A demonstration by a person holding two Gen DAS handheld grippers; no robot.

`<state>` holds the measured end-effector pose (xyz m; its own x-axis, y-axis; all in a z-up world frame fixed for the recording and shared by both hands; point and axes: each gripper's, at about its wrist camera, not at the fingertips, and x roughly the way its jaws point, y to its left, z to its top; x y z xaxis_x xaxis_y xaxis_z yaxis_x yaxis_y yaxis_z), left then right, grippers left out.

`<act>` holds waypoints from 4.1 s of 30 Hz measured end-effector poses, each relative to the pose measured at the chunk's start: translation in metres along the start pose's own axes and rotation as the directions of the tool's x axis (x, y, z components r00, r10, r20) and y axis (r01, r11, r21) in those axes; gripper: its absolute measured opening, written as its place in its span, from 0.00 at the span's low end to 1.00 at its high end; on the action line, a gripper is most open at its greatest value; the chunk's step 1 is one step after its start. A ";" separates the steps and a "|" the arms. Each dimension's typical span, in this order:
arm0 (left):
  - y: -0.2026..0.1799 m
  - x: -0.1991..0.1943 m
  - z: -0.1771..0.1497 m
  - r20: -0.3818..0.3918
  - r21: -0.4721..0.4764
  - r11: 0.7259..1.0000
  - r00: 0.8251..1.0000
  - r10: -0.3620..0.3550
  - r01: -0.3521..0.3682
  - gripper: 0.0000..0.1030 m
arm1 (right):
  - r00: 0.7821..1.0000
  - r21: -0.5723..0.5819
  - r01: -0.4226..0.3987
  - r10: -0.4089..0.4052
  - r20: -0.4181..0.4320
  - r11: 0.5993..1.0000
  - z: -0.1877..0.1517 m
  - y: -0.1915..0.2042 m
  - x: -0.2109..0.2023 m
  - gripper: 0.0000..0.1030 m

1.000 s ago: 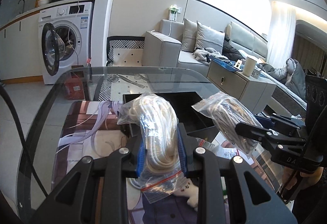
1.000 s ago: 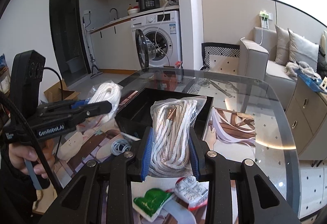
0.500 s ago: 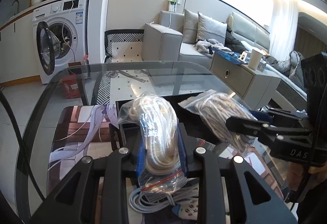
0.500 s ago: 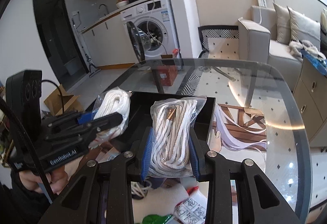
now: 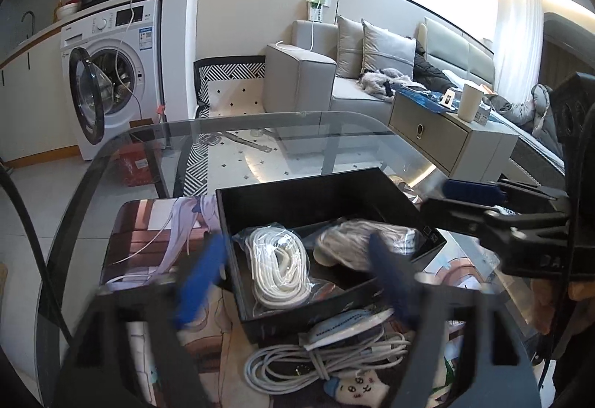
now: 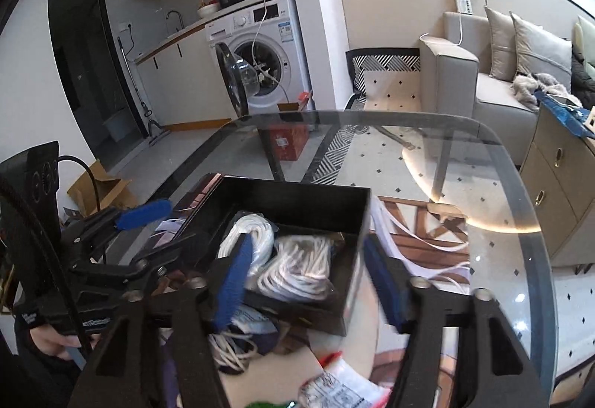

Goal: Organize soft objects
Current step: 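Lower both bagged coils into the black box and open both grippers, then grasp the red-edged snack packet with the right gripper, then grasp the white plush bunny with the left gripper while the right gripper holds the snack packet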

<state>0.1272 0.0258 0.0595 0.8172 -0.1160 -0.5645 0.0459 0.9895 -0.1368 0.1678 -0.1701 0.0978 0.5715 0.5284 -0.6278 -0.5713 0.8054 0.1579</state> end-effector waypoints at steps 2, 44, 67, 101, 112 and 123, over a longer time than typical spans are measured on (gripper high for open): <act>0.000 -0.005 -0.002 0.012 -0.005 1.000 1.000 -0.001 0.001 1.00 | 1.000 -0.005 0.001 -0.001 0.013 1.000 -0.006 -0.001 -0.010 0.84; -0.025 -0.056 -0.069 0.017 -0.040 0.998 0.998 0.057 -0.057 1.00 | 0.997 -0.131 0.042 -0.051 -0.059 0.990 -0.086 -0.015 -0.044 0.99; -0.028 -0.040 -0.088 -0.040 -0.035 0.999 0.999 0.032 -0.033 1.00 | 0.969 -0.129 0.111 -0.136 -0.205 0.985 -0.104 -0.031 0.004 0.99; -0.039 -0.032 -0.091 -0.099 -0.005 1.000 0.995 -0.018 0.018 1.00 | 0.974 -0.132 0.087 -0.112 -0.194 0.987 -0.105 -0.025 0.012 0.52; -0.043 -0.025 -0.093 -0.143 -0.014 0.999 0.989 -0.045 0.044 1.00 | 0.986 -0.136 0.079 -0.098 -0.138 0.988 -0.098 -0.022 -0.009 0.51; -0.054 -0.013 -0.100 -0.213 -0.026 0.996 0.973 -0.090 0.087 0.99 | 0.989 -0.121 0.087 -0.101 -0.112 0.989 -0.094 -0.024 -0.018 0.52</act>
<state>0.0563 -0.0344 -0.0075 0.6689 -0.2206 -0.7099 0.1020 0.9732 -0.2063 0.1160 -0.2242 0.0338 0.5566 0.4113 -0.7218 -0.5867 0.8097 0.0090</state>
